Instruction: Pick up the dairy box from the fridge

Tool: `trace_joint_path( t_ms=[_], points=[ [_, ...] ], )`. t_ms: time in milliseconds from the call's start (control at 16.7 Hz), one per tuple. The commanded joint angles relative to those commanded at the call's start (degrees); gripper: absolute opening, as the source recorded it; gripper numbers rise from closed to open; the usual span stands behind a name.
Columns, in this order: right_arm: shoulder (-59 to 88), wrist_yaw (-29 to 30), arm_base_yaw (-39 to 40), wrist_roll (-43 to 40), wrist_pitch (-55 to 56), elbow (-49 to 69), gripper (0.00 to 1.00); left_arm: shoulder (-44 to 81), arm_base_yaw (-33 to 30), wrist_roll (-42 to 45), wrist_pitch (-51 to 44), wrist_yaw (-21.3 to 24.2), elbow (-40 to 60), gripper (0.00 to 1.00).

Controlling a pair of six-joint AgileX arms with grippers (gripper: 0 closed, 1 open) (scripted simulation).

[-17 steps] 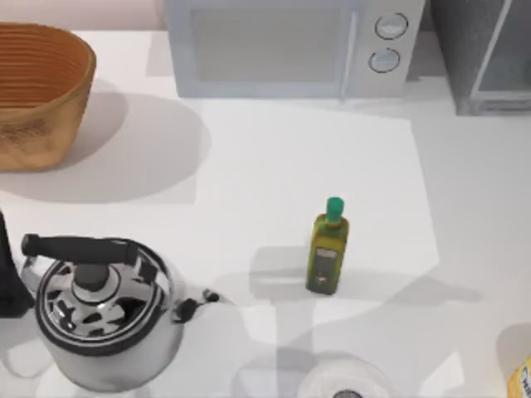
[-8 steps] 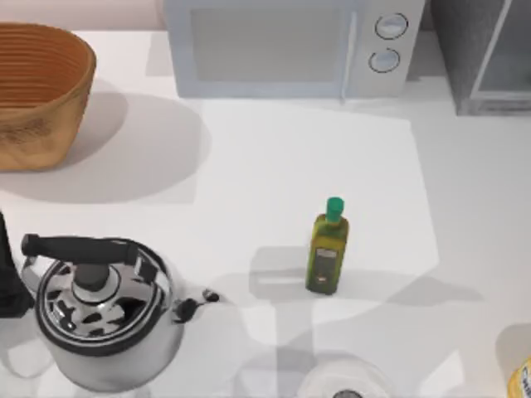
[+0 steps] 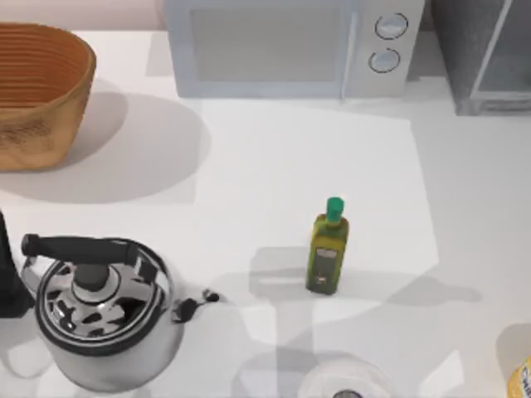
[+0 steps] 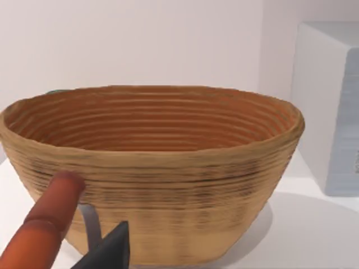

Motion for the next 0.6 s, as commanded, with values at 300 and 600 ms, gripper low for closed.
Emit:
trace_joint_path(
  t_ms=[300,600],
  points=[
    [0.00,0.00,0.00,0.00,0.00,0.00,0.00,0.00,0.00,0.00,0.00,0.00,0.00,1.00],
    [-3.29,-0.06,-0.15,0.07,-3.40,0.76,0.00,0.00,0.00,0.00,0.00,0.00,0.00,1.00]
  ],
)
